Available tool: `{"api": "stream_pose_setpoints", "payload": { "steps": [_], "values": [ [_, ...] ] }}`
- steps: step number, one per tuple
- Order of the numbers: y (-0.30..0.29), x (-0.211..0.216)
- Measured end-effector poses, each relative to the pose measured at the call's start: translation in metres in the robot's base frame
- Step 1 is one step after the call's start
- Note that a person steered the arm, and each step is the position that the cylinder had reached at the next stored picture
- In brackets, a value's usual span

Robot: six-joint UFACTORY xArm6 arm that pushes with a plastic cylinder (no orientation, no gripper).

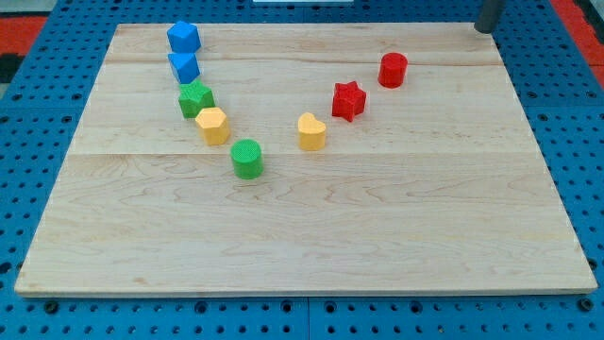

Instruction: Point your arm at the blue cube

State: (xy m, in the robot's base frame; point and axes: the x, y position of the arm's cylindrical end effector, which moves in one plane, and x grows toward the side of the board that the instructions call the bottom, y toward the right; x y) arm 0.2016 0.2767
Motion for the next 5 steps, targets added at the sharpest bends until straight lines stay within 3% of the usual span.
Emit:
{"api": "stream_pose_setpoints", "payload": {
  "steps": [2,5],
  "values": [
    [0.002,0.000],
    [-0.001,0.105]
  ]
}}
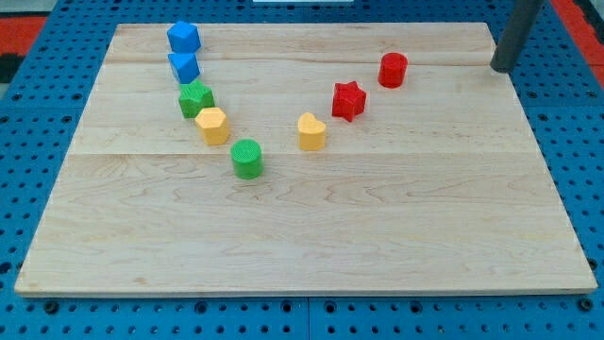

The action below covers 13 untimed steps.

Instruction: Point your arm at the blue cube

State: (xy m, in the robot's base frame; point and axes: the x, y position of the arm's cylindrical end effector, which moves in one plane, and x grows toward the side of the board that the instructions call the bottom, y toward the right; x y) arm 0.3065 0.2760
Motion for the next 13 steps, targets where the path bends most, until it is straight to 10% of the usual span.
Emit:
{"api": "stream_pose_setpoints", "payload": {
  "steps": [4,8,13],
  "values": [
    [-0.001,0.092],
    [-0.056,-0.115],
    [-0.248,-0.095]
  ]
}}
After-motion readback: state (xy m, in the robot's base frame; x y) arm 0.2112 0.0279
